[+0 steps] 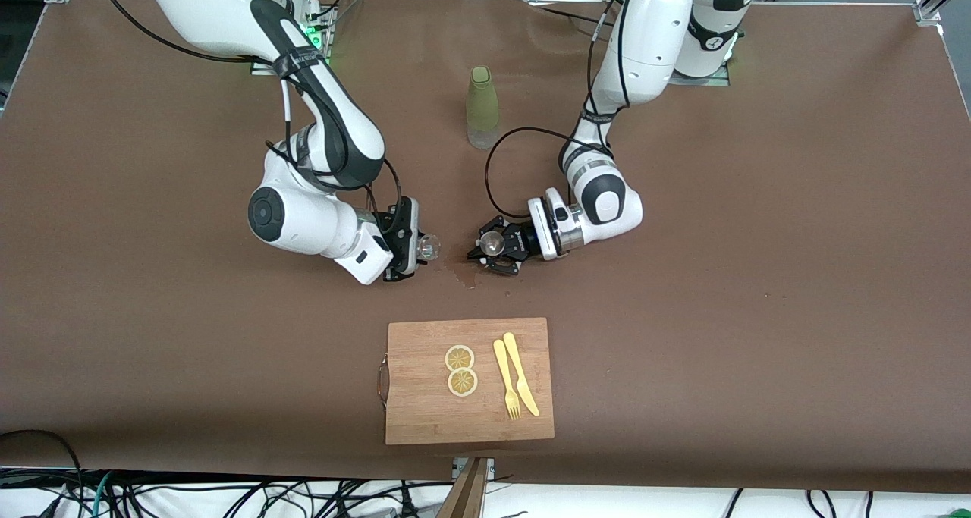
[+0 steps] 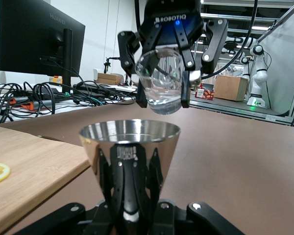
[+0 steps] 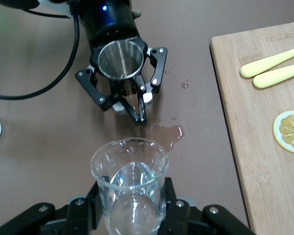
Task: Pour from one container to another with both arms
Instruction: 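Tilt the glass cup with the right gripper, pouring into the held jigger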
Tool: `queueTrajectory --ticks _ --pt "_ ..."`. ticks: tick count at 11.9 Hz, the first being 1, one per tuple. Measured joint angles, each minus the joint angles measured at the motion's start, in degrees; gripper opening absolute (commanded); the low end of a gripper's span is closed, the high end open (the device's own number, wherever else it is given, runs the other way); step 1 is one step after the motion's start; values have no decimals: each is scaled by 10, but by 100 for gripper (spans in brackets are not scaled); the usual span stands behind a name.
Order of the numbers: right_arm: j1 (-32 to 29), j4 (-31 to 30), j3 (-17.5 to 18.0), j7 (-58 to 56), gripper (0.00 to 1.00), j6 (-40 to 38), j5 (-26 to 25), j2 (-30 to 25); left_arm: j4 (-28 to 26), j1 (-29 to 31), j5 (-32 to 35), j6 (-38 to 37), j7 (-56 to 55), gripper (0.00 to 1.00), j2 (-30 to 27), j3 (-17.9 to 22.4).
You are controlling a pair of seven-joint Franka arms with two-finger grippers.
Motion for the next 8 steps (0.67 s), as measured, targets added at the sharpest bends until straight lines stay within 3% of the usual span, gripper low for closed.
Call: queueTrajectory --ticks 4,8 --pt "2 6 24 60 35 14 -45 -2 9 -19 -27 21 0 0 0 1" --pt "6 9 28 72 35 15 -58 -2 11 -29 -30 30 0 0 1 1"
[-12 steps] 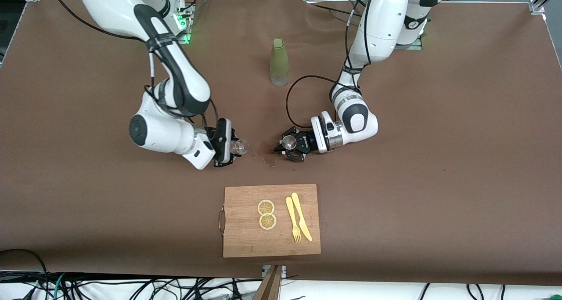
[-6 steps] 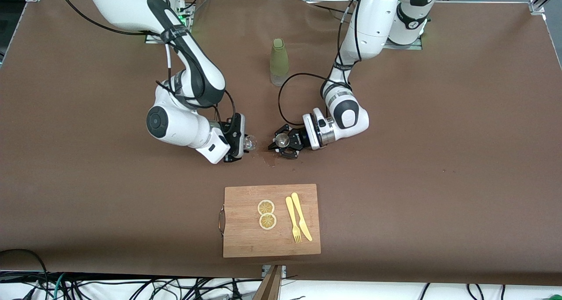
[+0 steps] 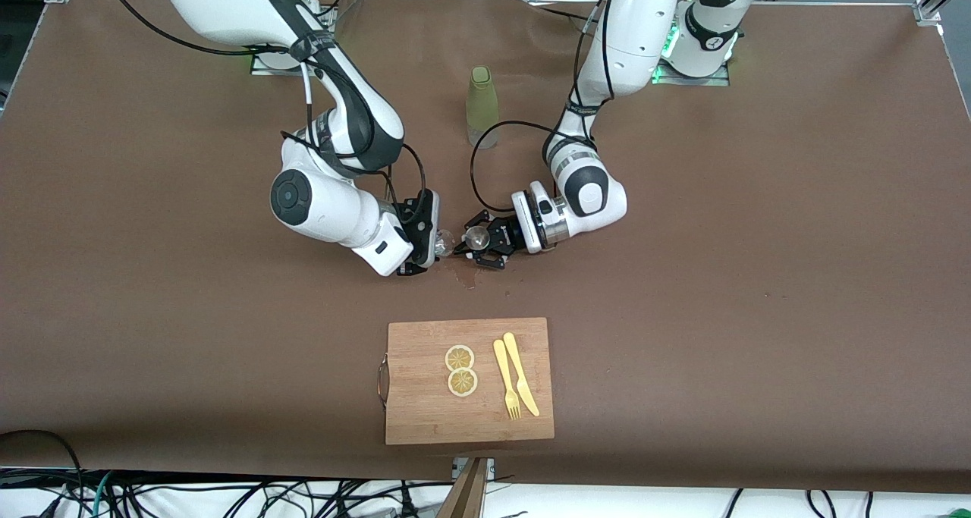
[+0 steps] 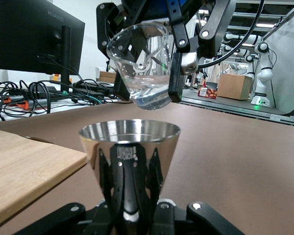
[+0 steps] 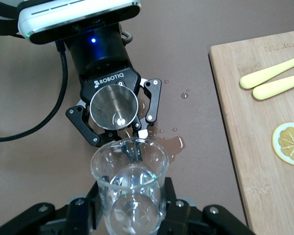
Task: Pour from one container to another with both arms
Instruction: 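Tilt the glass cup with the right gripper, pouring into the held jigger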
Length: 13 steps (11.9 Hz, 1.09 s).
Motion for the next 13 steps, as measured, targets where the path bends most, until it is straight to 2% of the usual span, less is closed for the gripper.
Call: queueTrajectory --ticks 4,8,13 --pt "19 3 2 27 35 2 -51 -4 1 -6 -6 9 0 0 0 4" --pt "29 3 2 35 35 1 -65 -12 2 -17 -8 13 0 0 0 11" --pt "35 -3 2 77 35 1 -120 -12 2 -26 -10 20 0 0 0 13"
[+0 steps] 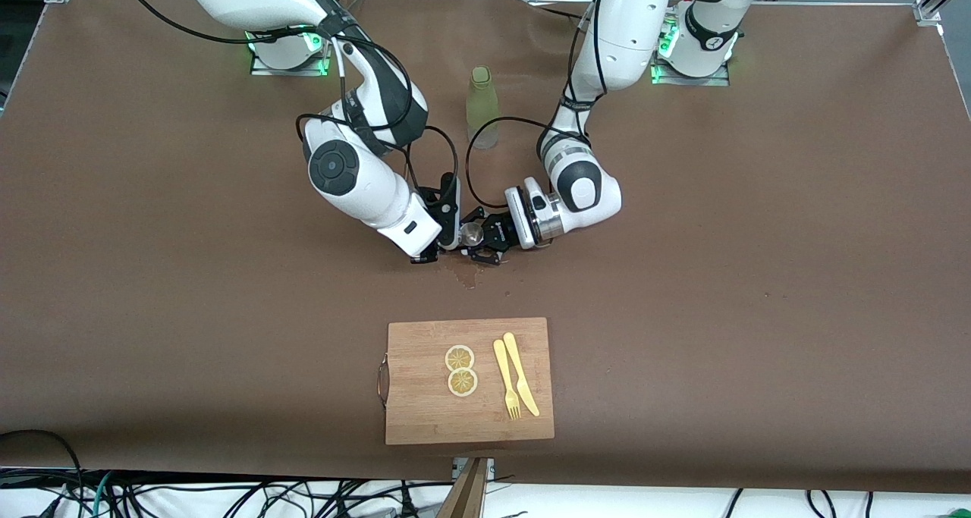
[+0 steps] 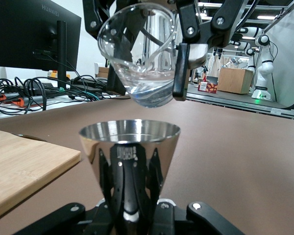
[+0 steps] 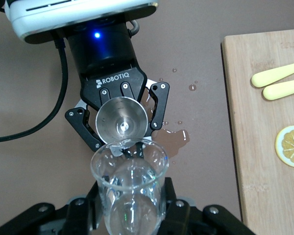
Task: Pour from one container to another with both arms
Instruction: 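Tilt the glass cup with the right gripper, pouring into the held jigger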
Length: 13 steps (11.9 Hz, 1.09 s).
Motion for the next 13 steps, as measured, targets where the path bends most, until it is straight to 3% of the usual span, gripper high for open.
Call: queueTrajectory --ticks 8,13 --pt "9 0 0 15 35 1 -39 0 0 -1 0 4 0 0 0 3" --pt "21 0 0 60 35 1 -97 0 0 -3 0 4 0 0 0 3"
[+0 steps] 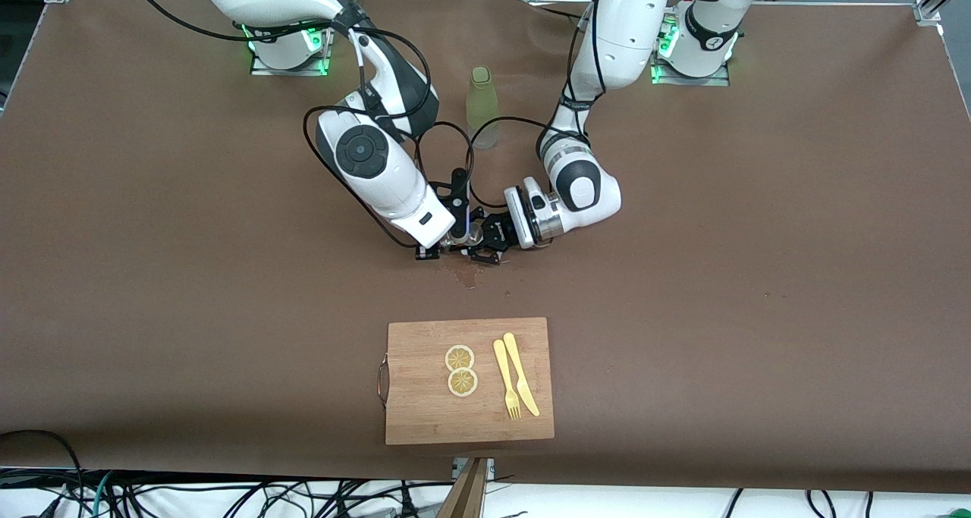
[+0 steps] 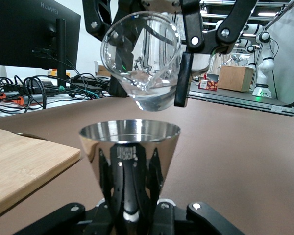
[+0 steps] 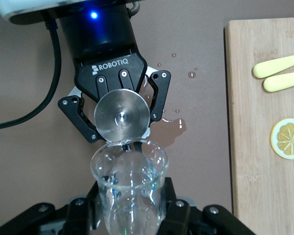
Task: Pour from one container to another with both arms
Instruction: 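Tilt the glass cup with the right gripper, pouring into the held jigger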
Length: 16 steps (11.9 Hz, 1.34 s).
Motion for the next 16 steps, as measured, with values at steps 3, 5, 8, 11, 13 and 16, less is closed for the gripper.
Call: queueTrajectory --ticks 3,5,8,11,13,16 --pt "5 0 0 4 35 0 -13 0 0 0 0 0 0 0 0 0" --pt "7 0 0 5 34 1 -17 0 0 0 0 0 0 0 0 1" --pt "10 0 3 5 34 1 -29 0 0 0 0 0 0 0 0 1" --pt "14 0 6 30 34 2 -62 0 0 -1 0 0 0 0 0 2" --pt "14 0 8 45 34 2 -82 0 0 -3 0 1 0 0 0 7" --pt "14 0 8 47 34 2 -87 0 0 -9 0 2 0 0 4 14"
